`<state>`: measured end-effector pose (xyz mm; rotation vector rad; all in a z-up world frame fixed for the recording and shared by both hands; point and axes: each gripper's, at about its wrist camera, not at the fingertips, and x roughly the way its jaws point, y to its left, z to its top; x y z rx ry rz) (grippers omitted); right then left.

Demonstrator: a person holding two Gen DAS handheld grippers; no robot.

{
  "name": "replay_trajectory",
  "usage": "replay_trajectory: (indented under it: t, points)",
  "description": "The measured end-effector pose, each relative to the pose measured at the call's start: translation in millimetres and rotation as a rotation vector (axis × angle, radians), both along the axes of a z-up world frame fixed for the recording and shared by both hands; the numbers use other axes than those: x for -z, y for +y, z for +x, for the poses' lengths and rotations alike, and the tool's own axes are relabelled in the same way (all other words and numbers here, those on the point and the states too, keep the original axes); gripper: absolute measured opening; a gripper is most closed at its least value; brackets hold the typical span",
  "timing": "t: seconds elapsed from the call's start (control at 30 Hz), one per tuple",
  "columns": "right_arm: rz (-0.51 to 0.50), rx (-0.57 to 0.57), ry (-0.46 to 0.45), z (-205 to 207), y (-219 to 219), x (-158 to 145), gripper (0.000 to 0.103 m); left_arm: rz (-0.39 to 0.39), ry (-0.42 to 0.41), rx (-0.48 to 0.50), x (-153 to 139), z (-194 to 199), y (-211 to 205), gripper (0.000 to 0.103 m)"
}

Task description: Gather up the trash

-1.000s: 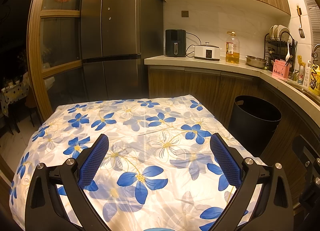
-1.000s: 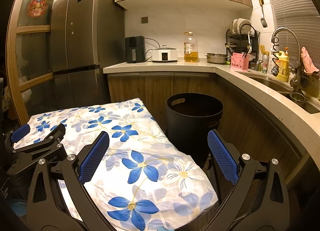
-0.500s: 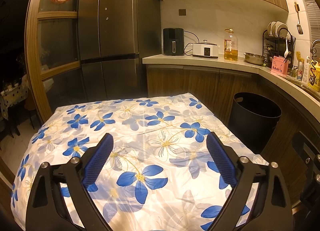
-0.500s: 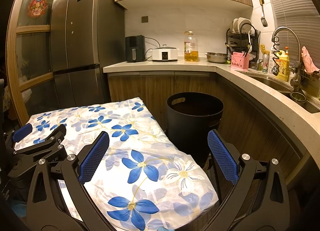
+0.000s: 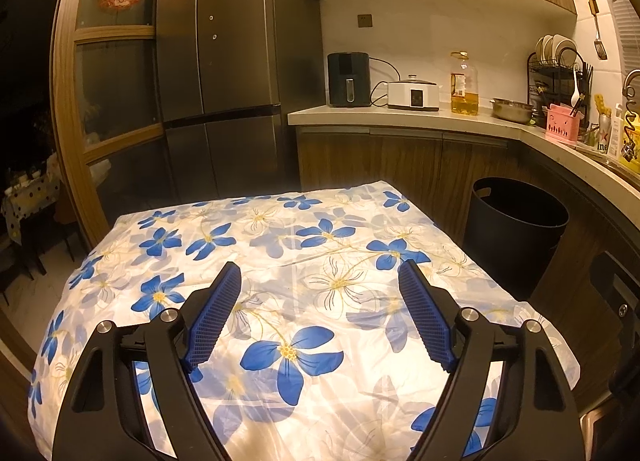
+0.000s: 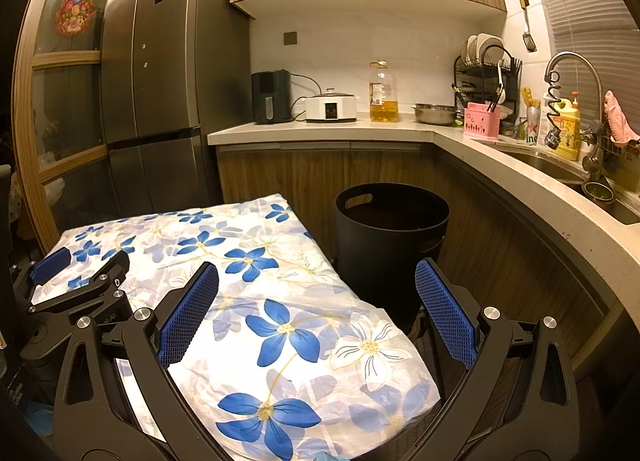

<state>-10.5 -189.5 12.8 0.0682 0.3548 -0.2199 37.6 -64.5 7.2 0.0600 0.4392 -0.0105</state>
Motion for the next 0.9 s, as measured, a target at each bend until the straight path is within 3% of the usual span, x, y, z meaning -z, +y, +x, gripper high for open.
replay_trajectory:
  t: [0.37,0.7,0.9]
  points:
    - [0.007,-0.006,-0.002,4,1,4,0.097,0.012,-0.001,-0.017,0,0,2,0.079]
    - [0.017,-0.005,-0.013,2,1,4,0.097,0.022,-0.01,-0.033,1,-2,3,0.097]
    - [0.024,-0.003,-0.016,2,1,3,0.097,-0.006,-0.005,-0.056,1,-2,10,0.097]
